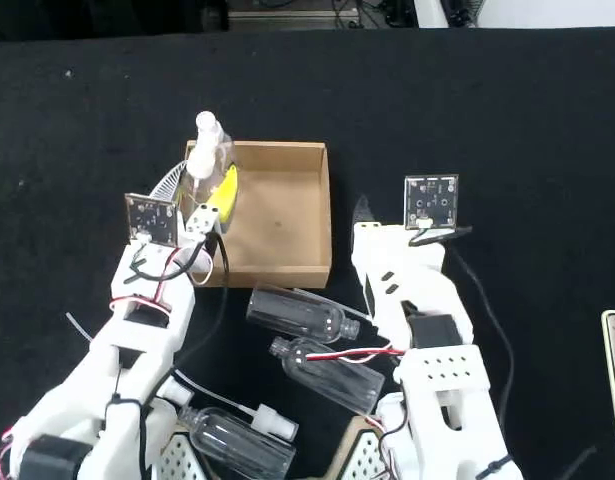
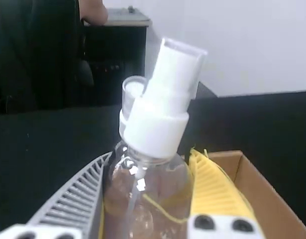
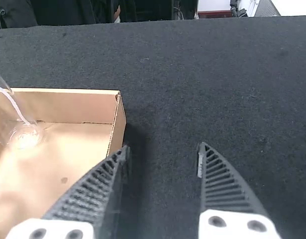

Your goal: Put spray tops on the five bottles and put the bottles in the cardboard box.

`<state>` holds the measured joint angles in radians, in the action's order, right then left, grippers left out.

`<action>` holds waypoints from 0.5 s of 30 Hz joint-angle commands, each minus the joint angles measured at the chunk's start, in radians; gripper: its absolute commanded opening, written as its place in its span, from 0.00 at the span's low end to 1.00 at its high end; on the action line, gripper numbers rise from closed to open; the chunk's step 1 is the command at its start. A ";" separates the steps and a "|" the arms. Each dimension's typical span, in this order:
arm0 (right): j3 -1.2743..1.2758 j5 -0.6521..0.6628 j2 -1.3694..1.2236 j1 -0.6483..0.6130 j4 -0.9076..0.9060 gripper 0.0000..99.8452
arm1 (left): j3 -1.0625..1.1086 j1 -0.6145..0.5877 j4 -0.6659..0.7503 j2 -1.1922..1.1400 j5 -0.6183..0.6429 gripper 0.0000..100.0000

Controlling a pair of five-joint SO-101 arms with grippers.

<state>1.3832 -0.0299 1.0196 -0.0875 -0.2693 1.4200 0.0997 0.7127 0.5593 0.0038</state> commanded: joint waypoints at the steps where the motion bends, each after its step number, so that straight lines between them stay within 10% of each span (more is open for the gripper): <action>1: -0.007 0.008 0.018 0.018 0.028 0.20 | -0.018 0.010 0.190 -0.061 -0.003 0.03; 15: -0.007 0.008 0.016 0.018 0.028 0.20 | -0.074 0.001 0.519 -0.457 -0.012 0.03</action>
<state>1.3832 -0.0299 1.0196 -0.0875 -0.2693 1.4124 0.0997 1.1930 0.1373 0.0008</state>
